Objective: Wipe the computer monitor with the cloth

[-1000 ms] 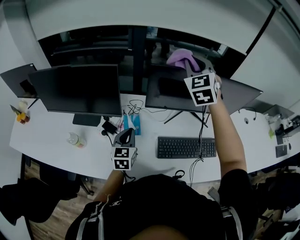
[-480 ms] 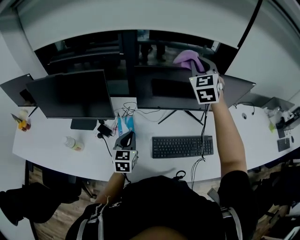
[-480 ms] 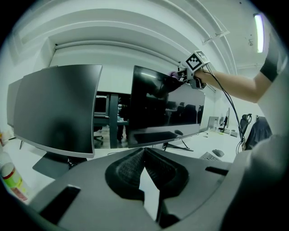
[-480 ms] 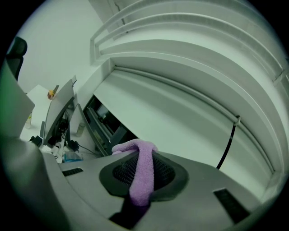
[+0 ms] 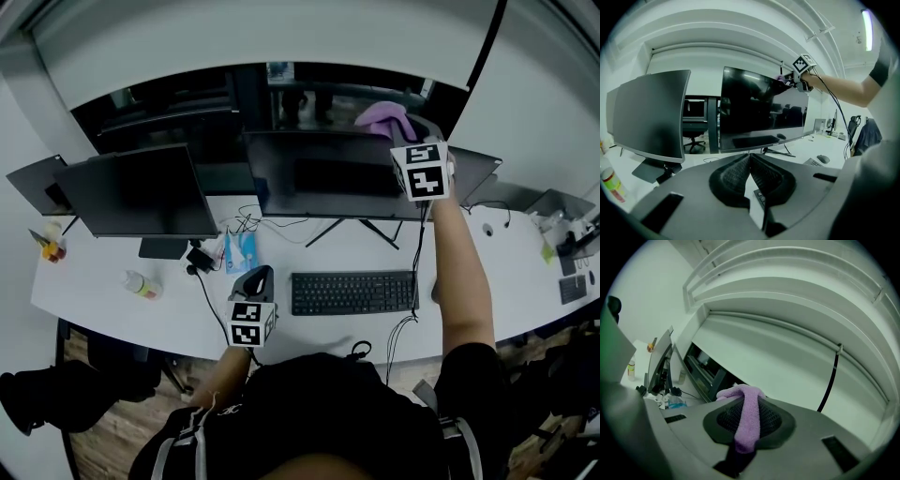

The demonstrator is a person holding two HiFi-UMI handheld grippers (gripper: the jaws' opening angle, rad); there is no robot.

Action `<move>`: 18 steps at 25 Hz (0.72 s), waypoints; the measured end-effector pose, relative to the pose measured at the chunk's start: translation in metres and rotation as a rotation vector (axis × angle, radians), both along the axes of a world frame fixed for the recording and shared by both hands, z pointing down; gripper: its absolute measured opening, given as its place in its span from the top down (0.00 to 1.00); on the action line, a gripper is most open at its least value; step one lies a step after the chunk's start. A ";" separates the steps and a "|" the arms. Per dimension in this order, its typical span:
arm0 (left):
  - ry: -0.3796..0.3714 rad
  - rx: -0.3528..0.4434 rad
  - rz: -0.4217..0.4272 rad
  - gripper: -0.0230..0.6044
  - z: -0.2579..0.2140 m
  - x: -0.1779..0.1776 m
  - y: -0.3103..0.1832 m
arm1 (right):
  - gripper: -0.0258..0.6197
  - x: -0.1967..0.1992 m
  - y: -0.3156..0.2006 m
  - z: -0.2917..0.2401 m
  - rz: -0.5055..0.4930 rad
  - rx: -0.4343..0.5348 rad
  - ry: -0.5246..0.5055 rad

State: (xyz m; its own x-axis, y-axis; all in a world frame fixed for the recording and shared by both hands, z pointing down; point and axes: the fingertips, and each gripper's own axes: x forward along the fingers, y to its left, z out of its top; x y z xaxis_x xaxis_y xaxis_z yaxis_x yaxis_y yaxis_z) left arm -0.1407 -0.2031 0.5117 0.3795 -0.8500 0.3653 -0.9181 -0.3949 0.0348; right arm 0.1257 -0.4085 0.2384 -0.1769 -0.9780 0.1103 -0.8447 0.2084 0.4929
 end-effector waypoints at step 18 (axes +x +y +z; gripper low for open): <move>-0.017 -0.012 -0.021 0.94 0.014 0.098 0.027 | 0.85 0.140 0.001 0.006 0.042 -0.001 -0.055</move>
